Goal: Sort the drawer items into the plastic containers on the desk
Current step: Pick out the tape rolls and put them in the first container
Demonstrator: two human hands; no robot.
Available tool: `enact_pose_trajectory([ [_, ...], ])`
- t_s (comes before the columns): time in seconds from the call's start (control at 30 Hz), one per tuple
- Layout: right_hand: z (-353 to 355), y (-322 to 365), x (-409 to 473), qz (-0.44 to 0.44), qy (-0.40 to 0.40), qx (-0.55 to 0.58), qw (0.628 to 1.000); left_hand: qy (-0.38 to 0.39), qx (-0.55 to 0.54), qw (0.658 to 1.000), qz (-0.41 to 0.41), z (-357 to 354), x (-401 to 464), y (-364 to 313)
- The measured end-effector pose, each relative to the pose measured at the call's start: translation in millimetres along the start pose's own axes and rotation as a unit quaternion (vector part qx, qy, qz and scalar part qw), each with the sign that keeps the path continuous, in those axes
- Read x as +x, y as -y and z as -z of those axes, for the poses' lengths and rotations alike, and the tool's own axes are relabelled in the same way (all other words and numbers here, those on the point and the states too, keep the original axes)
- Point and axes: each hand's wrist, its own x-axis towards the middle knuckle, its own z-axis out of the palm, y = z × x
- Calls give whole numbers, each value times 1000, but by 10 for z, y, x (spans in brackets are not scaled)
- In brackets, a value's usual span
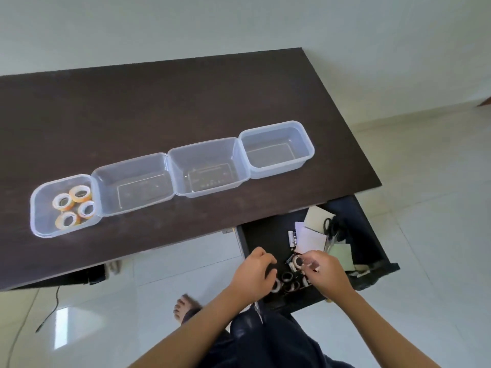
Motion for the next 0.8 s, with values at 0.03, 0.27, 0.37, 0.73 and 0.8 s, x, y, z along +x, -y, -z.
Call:
enact_pose_trajectory([
  [0.03,13,-97,60,-13,19,-11,1000,20,9,1000,18,-102,92,-42],
  [0.27,-32,-459,598,8,169,-99,981,119,72,979,147,-587,587,-48],
  [0.37,-86,-504,769,47,216,-120,968,165,130,955,211,-688,653,-36],
  [0.73,-161,-664,810,127,272,-164,940,146,32,954,260,-983,683,51],
  [0.8,-131,-694,822,134,280,-154,938,155,12,955,252,-1000,685,63],
])
